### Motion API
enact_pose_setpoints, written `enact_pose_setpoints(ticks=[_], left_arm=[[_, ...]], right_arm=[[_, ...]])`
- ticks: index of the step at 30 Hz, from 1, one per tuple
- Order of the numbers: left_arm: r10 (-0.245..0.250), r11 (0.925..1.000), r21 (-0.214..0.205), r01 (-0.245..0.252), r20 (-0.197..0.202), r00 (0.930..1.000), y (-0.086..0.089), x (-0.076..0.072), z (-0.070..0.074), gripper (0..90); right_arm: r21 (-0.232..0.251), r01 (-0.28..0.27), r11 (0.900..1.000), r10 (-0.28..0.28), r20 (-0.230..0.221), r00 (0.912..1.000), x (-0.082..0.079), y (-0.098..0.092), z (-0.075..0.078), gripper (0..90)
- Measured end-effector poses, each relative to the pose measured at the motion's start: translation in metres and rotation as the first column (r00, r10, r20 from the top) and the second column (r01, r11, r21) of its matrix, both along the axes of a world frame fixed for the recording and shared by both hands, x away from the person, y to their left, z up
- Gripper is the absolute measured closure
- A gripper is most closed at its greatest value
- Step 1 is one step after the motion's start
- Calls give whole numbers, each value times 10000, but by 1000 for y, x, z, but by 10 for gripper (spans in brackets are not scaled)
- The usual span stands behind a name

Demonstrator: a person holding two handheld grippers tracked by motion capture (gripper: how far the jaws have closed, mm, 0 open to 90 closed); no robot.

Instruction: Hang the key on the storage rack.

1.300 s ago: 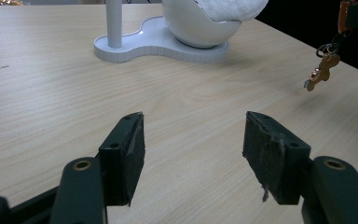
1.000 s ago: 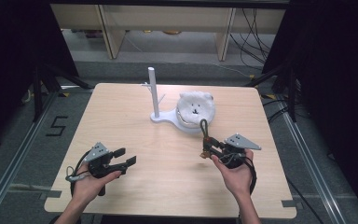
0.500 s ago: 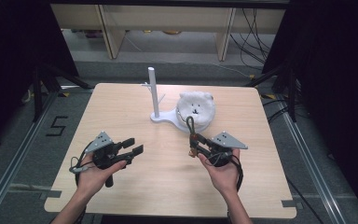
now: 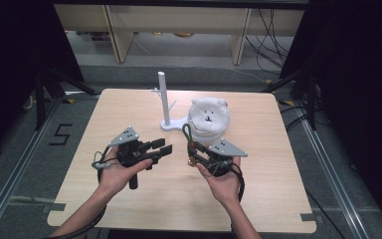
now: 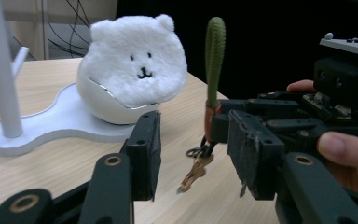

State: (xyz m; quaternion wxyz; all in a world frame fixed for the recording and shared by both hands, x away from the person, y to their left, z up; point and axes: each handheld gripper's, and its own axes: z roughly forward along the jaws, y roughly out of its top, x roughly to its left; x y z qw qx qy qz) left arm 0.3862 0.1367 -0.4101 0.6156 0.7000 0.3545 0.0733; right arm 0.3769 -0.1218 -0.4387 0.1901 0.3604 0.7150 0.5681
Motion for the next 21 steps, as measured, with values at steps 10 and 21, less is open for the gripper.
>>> enact_pose_setpoints(ticks=[10,21], left_arm=[[-159,9992,-374,143,-430,9989,-12,10,2,675],[-148,9992,-365,140,-223,9996,-18,13,0,770]], right_arm=[[89,-293,9995,293,33,9996,0,14,-2,688],[122,-429,9990,429,2,9991,-1,20,-2,688]])
